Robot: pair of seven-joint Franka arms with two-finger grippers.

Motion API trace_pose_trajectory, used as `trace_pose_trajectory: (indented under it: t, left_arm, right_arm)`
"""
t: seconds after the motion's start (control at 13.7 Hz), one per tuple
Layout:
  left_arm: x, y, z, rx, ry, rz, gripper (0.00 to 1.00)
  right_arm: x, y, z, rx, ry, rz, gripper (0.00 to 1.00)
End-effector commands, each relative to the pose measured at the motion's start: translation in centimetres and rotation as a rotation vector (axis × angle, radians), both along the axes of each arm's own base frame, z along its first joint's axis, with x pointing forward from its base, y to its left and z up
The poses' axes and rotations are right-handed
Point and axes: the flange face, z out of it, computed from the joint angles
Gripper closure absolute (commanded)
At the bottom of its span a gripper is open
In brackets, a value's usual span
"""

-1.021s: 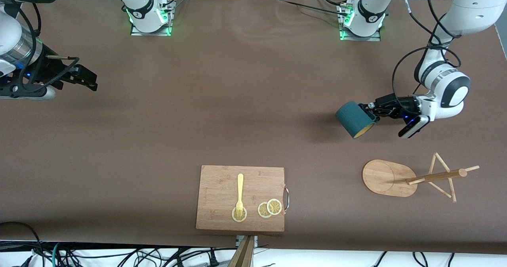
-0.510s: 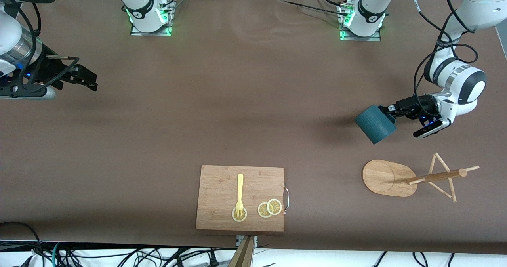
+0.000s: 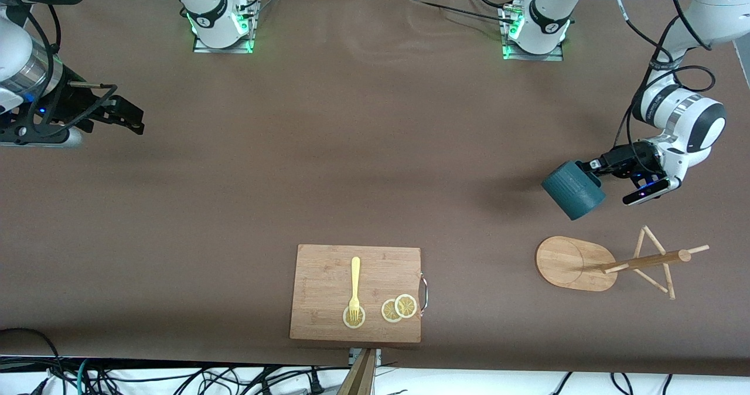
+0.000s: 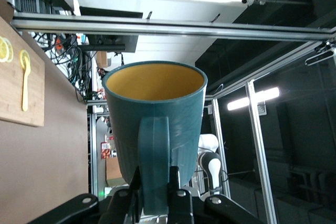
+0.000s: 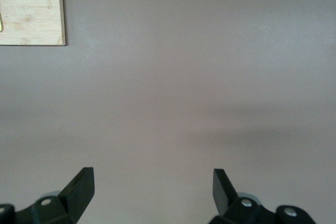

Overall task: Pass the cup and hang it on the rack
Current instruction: 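Lift the mug by its handle with the left gripper toward the wooden rack, then lower the mug handle onto a rack peg with the left gripper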

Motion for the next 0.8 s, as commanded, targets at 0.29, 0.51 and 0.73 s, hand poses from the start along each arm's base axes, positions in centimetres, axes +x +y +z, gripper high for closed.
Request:
trace_pose_trajectory:
  t: [0.29,0.51,0.73]
  left_arm:
    - [1.3,2.0,-0.4,-0.105,-0.012,0.038,1.0]
    - [1.7,3.7,-1.1,-0.118,-0.006,0.056,1.0]
    - [1.8,4.9,-2.0,-0.135,-0.005,0.087,1.0]
  right_arm:
    - [0.0,-0.1,0.5,-0.011,0.001,0.013,0.0]
    - [0.0,-0.1,0.5,-0.011,0.001,0.012,0.0]
    - [0.0,-0.1,0.5,-0.011,0.001,0.012,0.0]
